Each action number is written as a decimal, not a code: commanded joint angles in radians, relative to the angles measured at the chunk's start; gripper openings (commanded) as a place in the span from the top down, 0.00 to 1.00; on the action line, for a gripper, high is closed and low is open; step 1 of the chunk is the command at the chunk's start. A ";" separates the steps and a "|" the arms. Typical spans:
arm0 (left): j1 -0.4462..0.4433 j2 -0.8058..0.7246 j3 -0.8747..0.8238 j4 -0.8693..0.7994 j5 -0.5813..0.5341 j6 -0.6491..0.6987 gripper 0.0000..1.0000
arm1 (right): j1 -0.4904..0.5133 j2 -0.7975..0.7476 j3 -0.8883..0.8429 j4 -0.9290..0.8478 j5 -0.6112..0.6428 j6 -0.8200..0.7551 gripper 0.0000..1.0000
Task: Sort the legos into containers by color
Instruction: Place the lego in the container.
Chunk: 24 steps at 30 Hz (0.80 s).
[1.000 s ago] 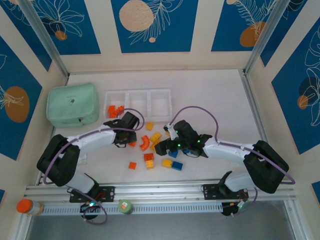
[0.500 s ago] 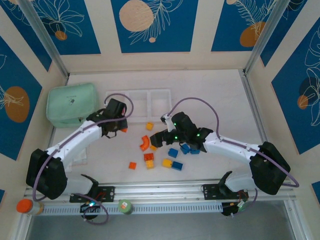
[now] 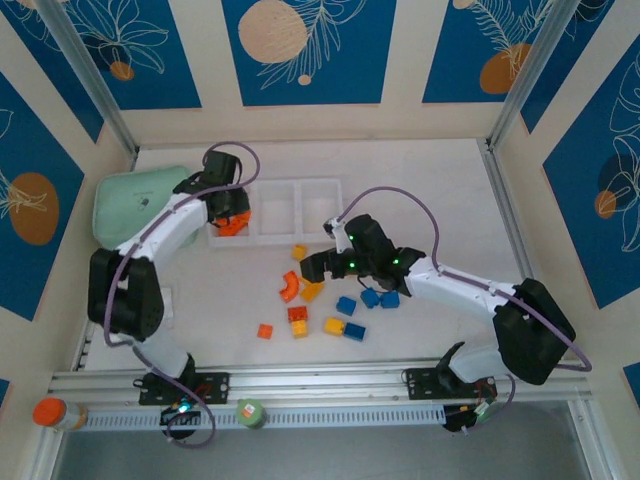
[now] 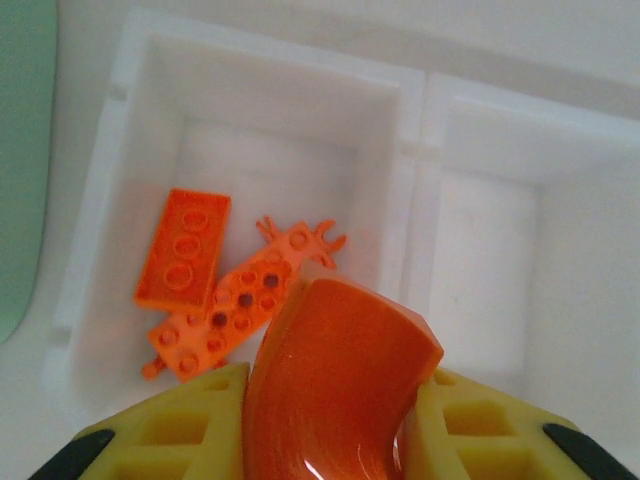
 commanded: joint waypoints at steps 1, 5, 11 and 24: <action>0.045 0.085 0.071 -0.004 0.011 0.031 0.73 | -0.012 0.009 0.029 0.022 -0.031 0.010 0.01; 0.090 0.149 0.114 0.020 0.029 0.039 0.72 | -0.020 0.018 0.029 0.026 -0.040 0.011 0.01; 0.112 0.241 0.175 0.003 0.062 0.050 0.54 | -0.031 0.039 0.039 0.026 -0.052 0.013 0.01; 0.103 0.011 0.040 0.043 0.175 0.032 0.39 | -0.064 -0.087 -0.017 -0.073 -0.022 -0.009 0.01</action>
